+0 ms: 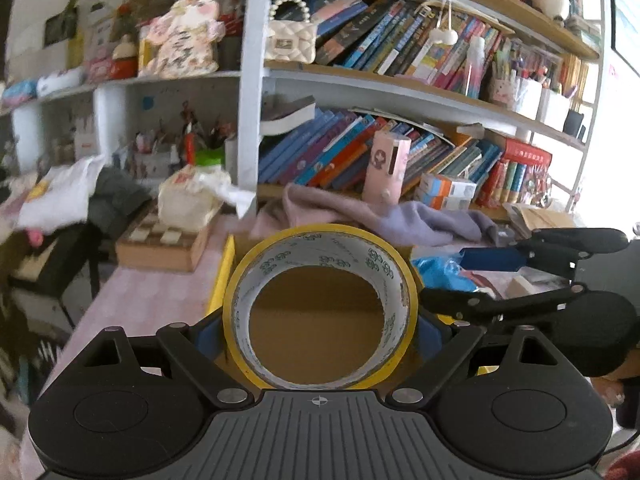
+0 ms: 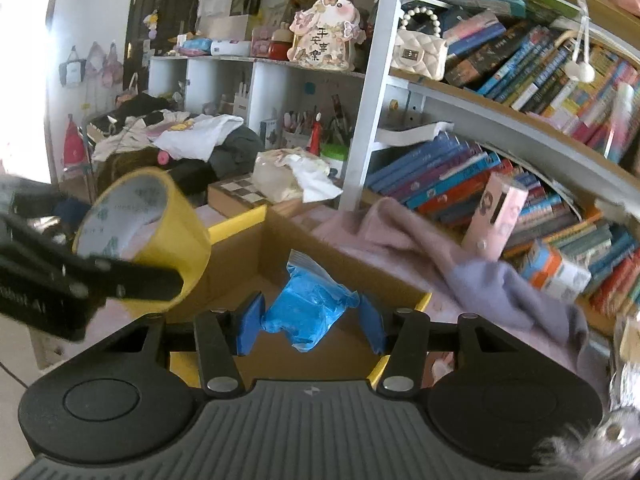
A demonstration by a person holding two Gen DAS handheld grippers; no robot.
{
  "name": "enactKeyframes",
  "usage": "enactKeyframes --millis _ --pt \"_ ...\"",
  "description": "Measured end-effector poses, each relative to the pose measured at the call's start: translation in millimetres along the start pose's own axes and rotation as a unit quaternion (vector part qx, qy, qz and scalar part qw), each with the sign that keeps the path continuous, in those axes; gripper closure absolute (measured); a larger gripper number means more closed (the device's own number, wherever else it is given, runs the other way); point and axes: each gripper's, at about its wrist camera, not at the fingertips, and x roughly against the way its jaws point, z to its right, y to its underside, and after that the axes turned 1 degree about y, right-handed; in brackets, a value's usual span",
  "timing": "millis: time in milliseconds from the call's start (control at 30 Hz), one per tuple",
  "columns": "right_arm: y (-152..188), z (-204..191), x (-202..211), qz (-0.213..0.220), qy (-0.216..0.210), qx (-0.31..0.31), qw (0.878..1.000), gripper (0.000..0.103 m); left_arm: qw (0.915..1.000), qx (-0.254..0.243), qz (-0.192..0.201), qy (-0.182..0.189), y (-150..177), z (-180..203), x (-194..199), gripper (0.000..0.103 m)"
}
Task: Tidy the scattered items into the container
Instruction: 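Lower the tape roll and blue bag into the box and open both grippers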
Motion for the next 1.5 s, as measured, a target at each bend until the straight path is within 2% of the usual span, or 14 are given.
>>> enactKeyframes --millis 133,300,500,633,733,933,1033,1167,1267,1367,1500 --pt "-7 7 -38 -0.015 -0.012 0.054 0.998 0.054 0.9987 -0.044 -0.026 0.007 -17 -1 -36 0.011" --pt "-8 9 -92 -0.053 -0.030 0.128 0.990 0.053 0.9937 -0.084 -0.074 0.005 -25 -5 -87 0.011" --pt "-2 8 -149 -0.123 -0.049 0.198 0.971 0.053 0.9802 -0.141 -0.138 0.001 -16 -6 -133 0.011" --pt "4 6 -166 -0.146 -0.065 0.235 0.959 0.053 0.9745 -0.163 -0.154 0.003 -11 -4 -142 0.011" --pt "8 3 -171 -0.155 -0.074 0.250 0.953 0.053 0.9723 -0.160 -0.170 0.006 -8 -7 -148 0.011" --pt "6 3 -172 -0.161 -0.076 0.246 0.953 0.053 0.9697 -0.153 -0.191 0.006 -5 -10 -155 0.011" --pt "7 1 -170 -0.160 -0.073 0.251 0.952 0.052 0.9667 -0.154 -0.204 -0.009 -4 -10 -160 0.011" --pt "6 1 -164 -0.144 -0.058 0.248 0.956 0.041 0.9695 -0.153 -0.188 -0.036 -5 -8 -157 0.009" --pt "5 6 -156 -0.138 -0.064 0.223 0.963 0.034 0.9734 -0.146 -0.172 -0.040 -10 -7 -148 0.006" --pt "4 9 -143 -0.124 -0.071 0.212 0.967 0.032 0.9779 -0.144 -0.146 -0.041 -17 -4 -134 0.006" --pt "-1 12 -119 -0.100 -0.059 0.202 0.972 0.030 0.9830 -0.138 -0.113 -0.043 -26 2 -114 0.006"
